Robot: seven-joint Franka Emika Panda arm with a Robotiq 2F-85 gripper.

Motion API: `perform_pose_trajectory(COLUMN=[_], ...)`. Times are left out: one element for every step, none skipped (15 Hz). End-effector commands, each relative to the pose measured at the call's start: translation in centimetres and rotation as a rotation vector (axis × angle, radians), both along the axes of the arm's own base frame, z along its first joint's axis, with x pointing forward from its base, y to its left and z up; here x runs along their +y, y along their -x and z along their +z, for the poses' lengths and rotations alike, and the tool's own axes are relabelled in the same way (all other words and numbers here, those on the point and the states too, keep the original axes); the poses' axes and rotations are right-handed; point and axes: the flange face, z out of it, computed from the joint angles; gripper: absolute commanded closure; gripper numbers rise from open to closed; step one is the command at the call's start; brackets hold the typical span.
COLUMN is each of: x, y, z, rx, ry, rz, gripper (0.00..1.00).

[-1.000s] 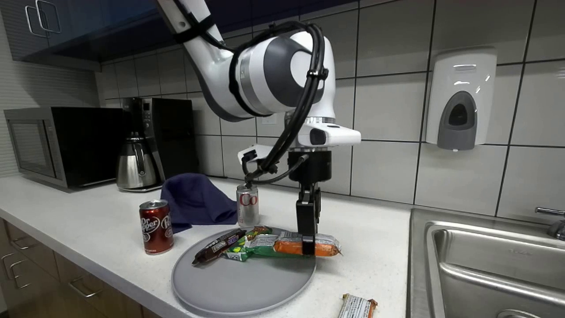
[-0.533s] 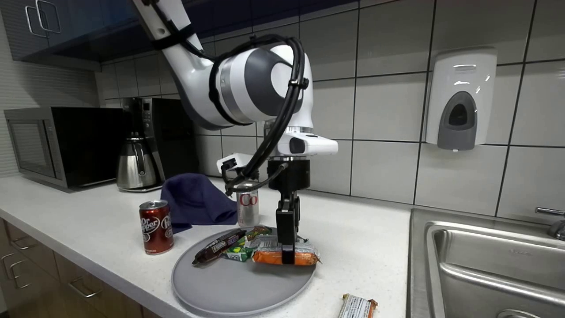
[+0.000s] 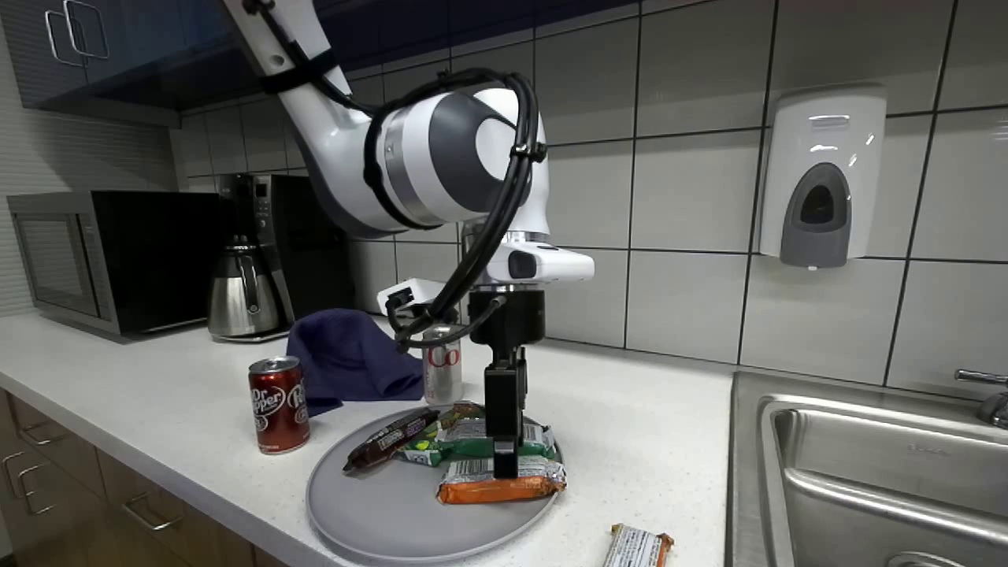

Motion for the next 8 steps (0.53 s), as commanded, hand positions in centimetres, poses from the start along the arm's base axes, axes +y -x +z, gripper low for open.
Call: perform_pose_trajectory(x=[-0.5, -0.8, -1.0, -1.4, -1.7, -2.3, -2.7, -3.2], y=[-0.2, -0.4, -0.5, -0.7, -0.7, -0.9, -0.9, -0.9], z=[1.9, 2.2, 2.5, 2.8, 3.1, 3.4, 3.6, 3.8], rx=[-0.018, -0.023, -0.028, -0.031, -0.034, -0.036, -0.036, -0.036], ry=[-0.011, -0.013, -0.016, -0.018, -0.019, -0.019, -0.017, -0.018], rz=[-0.030, -0.041, -0.050, -0.058, -0.059, -0.055, -0.052, -0.039], gripper=[0.00, 0.00, 0.00, 0.00, 0.00, 0.00, 0.00, 0.00])
